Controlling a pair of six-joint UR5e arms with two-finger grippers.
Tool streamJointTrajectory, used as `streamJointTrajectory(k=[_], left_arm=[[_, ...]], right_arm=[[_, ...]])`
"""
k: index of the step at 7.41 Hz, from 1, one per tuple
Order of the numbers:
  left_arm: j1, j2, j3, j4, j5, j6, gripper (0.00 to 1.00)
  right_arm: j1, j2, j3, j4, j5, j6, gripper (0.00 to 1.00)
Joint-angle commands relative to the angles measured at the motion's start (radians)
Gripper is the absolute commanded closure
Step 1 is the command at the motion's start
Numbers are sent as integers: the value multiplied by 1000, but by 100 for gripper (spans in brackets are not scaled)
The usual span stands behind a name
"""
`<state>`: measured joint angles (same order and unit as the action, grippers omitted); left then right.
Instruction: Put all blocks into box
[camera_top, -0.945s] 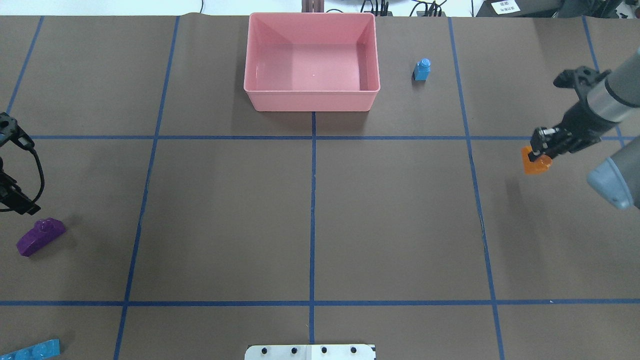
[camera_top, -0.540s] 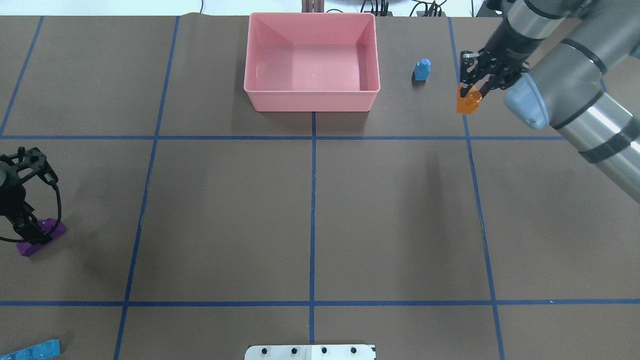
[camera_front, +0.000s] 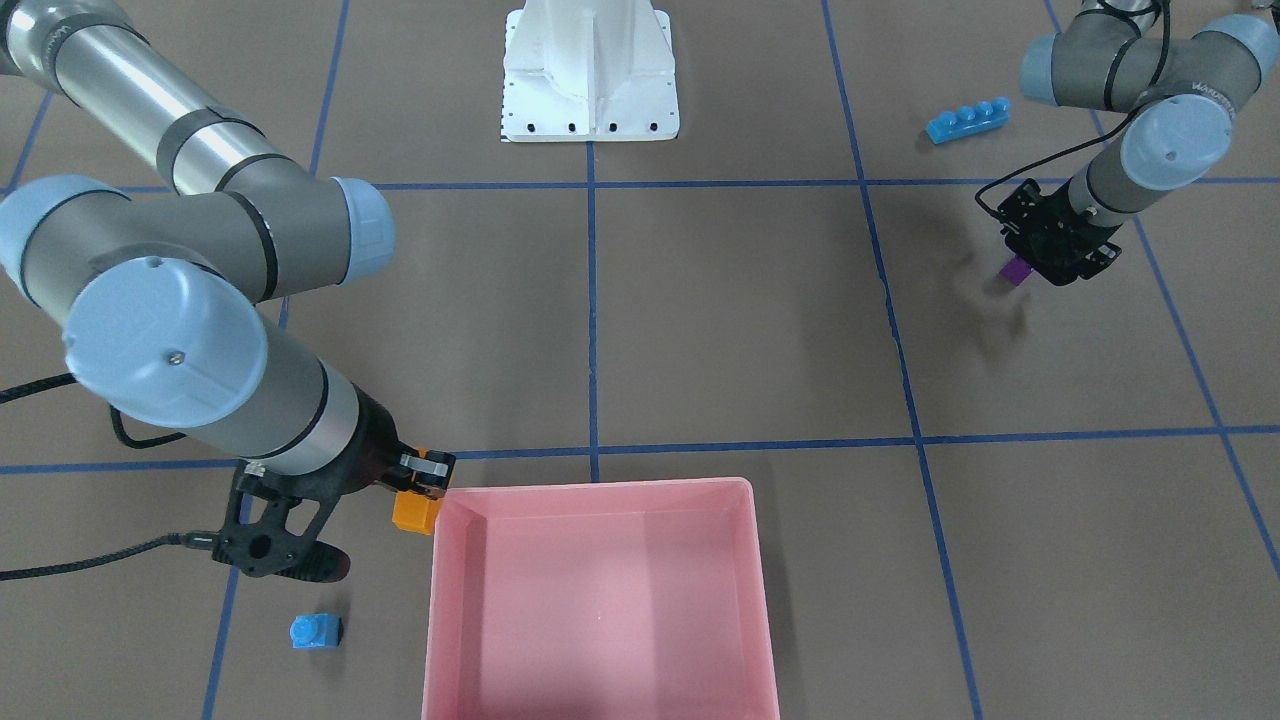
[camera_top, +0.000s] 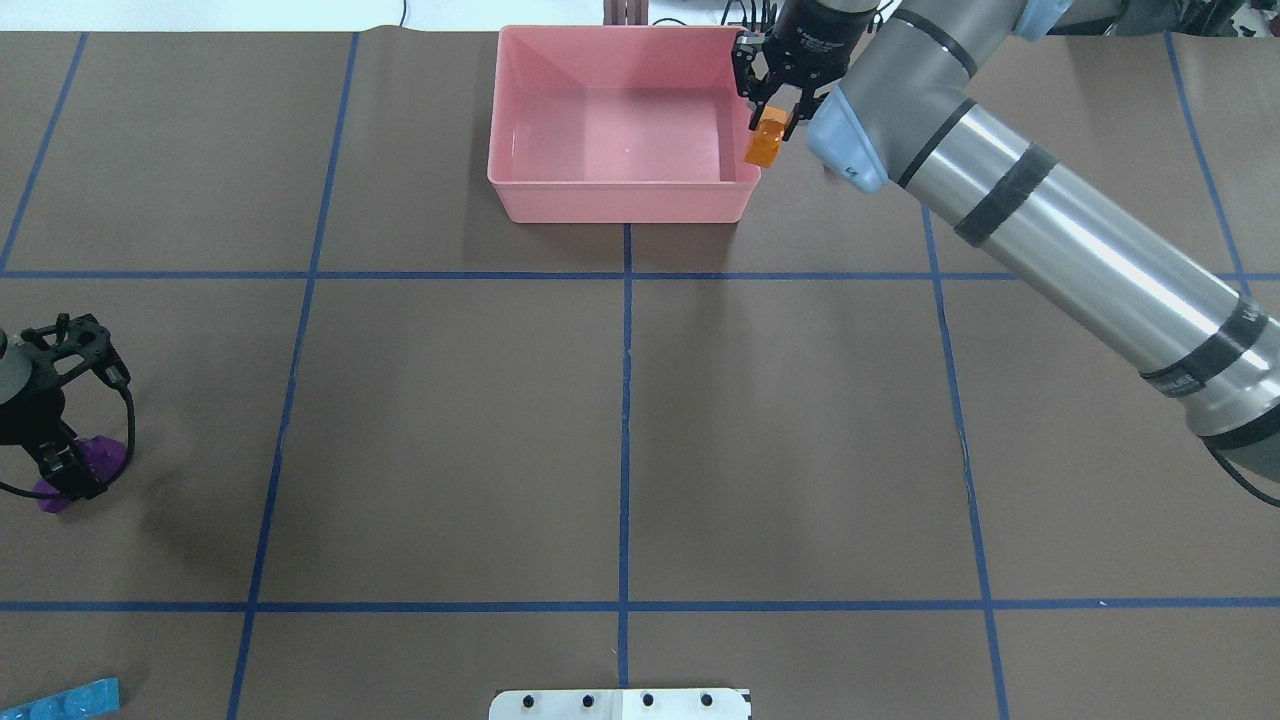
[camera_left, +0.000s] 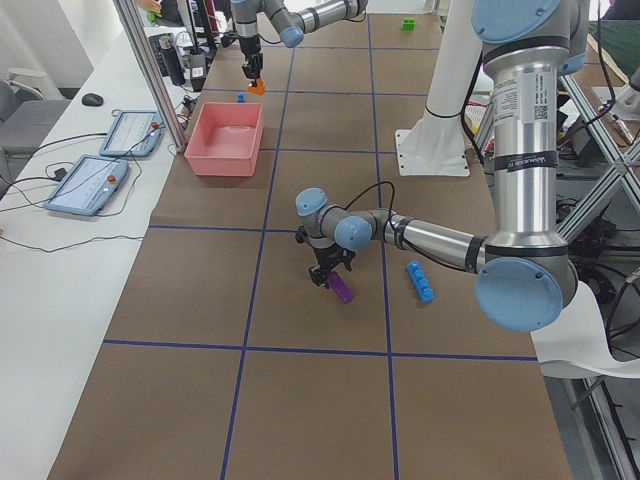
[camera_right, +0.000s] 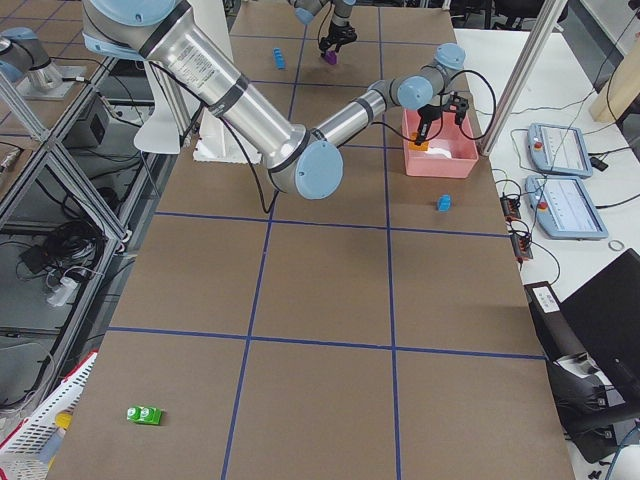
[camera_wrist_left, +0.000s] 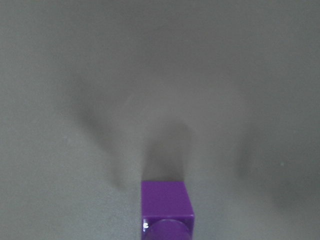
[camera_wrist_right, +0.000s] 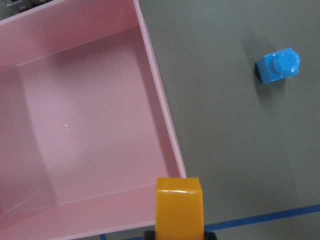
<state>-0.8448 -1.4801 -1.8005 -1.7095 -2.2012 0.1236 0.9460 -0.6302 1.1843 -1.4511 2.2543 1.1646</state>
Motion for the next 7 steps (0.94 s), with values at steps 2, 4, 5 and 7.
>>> streamJointTrajectory(k=[2, 4, 5, 7], left_arm=[[4, -5, 16, 1, 3, 1, 52], [4, -11, 1, 1, 1, -4, 100], [3, -15, -22, 2, -12, -10, 100], [3, -153, -71, 23, -53, -248, 100]], right_arm=[[-78, 102, -143, 112, -128, 107, 100], [-90, 141, -239, 226, -162, 176, 100], [-93, 162, -302, 286, -188, 199, 100], [-93, 176, -328, 298, -199, 202, 1]])
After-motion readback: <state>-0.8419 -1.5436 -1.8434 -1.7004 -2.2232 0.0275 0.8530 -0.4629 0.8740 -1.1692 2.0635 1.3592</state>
